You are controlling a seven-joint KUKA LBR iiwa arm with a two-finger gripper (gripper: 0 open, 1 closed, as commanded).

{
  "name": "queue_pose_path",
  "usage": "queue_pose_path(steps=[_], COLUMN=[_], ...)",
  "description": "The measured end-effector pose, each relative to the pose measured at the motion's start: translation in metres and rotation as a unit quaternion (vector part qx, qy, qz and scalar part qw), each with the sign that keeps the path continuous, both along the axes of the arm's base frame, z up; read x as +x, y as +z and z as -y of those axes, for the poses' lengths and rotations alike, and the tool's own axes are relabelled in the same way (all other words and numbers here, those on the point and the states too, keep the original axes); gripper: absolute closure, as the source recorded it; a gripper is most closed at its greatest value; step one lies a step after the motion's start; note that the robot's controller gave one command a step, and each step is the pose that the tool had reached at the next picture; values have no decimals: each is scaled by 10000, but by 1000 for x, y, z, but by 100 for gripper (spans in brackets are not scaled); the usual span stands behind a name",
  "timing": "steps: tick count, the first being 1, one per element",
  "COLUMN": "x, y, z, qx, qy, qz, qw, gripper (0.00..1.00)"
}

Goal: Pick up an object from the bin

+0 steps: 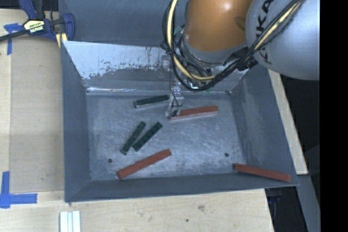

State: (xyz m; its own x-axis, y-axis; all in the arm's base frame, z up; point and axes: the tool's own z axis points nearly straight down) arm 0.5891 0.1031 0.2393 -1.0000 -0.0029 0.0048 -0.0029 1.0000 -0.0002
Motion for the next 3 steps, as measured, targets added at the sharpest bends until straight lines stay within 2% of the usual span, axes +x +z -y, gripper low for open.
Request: queue_pose_path(steps=[1, 2, 3], x=[3, -25, -25], y=[-166, -167, -167], z=[-30, 9, 9], qx=[3, 5, 2], qy=[278, 1908, 1897], qz=[17, 57, 52], qw=[9996, 9816, 9818], gripper=[0, 0, 100])
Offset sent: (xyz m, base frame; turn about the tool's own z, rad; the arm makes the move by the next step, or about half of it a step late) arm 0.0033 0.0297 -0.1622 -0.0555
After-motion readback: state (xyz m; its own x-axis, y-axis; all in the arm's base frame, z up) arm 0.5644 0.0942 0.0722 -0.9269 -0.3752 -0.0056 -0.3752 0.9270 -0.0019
